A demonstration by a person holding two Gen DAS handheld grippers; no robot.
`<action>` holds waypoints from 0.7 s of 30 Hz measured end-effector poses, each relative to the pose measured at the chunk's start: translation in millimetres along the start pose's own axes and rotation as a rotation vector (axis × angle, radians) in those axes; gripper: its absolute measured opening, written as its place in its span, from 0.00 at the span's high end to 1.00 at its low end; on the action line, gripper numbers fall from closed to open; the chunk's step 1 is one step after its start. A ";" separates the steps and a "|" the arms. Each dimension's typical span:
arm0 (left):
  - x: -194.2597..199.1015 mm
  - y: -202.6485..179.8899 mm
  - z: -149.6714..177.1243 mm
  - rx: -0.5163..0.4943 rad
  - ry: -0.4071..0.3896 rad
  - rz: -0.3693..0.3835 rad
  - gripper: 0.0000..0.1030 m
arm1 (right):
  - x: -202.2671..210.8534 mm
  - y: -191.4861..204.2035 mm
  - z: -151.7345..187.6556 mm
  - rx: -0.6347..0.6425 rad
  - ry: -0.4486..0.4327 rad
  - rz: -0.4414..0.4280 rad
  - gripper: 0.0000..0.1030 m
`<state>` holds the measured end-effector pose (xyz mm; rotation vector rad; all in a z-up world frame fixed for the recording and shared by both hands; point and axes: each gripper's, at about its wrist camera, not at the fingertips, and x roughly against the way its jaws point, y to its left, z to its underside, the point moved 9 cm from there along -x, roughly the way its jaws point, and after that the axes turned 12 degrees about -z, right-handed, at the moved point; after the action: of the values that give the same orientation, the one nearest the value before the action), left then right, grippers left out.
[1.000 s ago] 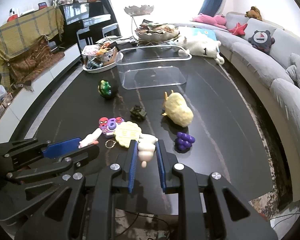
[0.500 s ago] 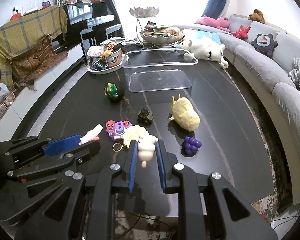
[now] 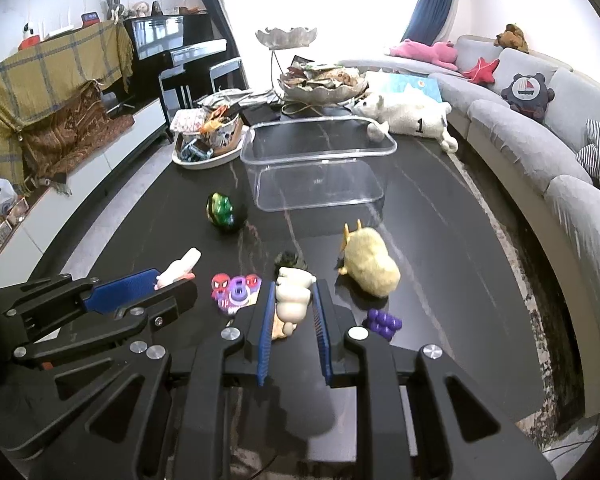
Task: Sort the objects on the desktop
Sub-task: 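Carry the bunny in the left tool and the white figure in the right tool over the clear box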
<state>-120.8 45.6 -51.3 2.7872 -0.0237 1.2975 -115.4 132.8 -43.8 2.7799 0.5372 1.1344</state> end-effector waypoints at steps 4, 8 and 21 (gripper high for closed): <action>-2.4 -1.5 -19.4 -0.004 -0.018 -0.008 0.76 | -2.6 -4.5 -16.9 -0.004 -0.020 -0.003 0.84; -5.4 -4.9 -42.1 -0.007 -0.034 -0.012 0.76 | -4.7 -12.0 -38.5 -0.006 -0.045 -0.003 0.84; -33.5 -4.8 -105.9 0.003 -0.051 -0.025 0.76 | -34.7 -32.1 -99.0 0.005 -0.044 -0.024 0.84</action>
<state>-223.0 57.0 -9.2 2.8133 0.0099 1.2219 -216.1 145.8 -2.3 2.7875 0.5685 1.0655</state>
